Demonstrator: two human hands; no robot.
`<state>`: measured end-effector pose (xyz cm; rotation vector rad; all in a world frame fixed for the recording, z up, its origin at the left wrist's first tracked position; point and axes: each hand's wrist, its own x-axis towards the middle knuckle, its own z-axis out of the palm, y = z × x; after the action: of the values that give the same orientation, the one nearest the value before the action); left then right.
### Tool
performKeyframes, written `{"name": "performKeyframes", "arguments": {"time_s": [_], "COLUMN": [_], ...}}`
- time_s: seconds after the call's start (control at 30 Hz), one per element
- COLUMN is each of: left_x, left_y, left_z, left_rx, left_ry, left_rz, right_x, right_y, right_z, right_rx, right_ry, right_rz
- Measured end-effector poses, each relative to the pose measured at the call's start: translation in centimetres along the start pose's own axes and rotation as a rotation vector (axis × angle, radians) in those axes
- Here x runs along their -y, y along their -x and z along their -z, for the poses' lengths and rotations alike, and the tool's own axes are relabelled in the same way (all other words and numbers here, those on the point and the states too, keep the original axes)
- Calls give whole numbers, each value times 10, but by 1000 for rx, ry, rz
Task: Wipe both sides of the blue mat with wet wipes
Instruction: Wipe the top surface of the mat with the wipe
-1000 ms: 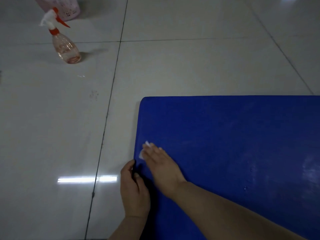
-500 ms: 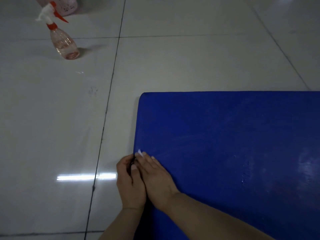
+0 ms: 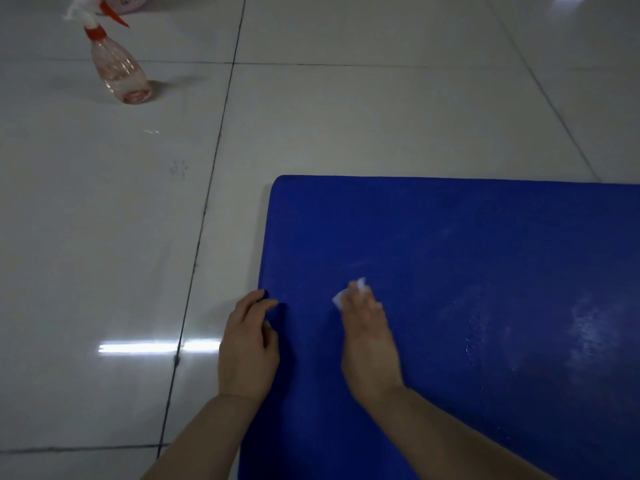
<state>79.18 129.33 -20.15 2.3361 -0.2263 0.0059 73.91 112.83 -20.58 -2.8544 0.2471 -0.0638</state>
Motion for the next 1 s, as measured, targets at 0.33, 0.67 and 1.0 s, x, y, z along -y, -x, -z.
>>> {"name": "performKeyframes", "arguments": {"time_s": [0.33,0.67,1.0], "left_x": [-9,-13,-13], "left_y": [2,-14,-1], "left_z": [0,7,10], "left_rx": [-49,-103,-22], "left_ry": [69,335,334], "left_rz": [29,283,266], "right_x": [-32,89,-17], "right_y": [9,31,41], "right_z": [10,-24,10], "right_rx": [-86,170,-88], "right_ry": [100,-117,8], "right_rz": [-67,440,-180]}}
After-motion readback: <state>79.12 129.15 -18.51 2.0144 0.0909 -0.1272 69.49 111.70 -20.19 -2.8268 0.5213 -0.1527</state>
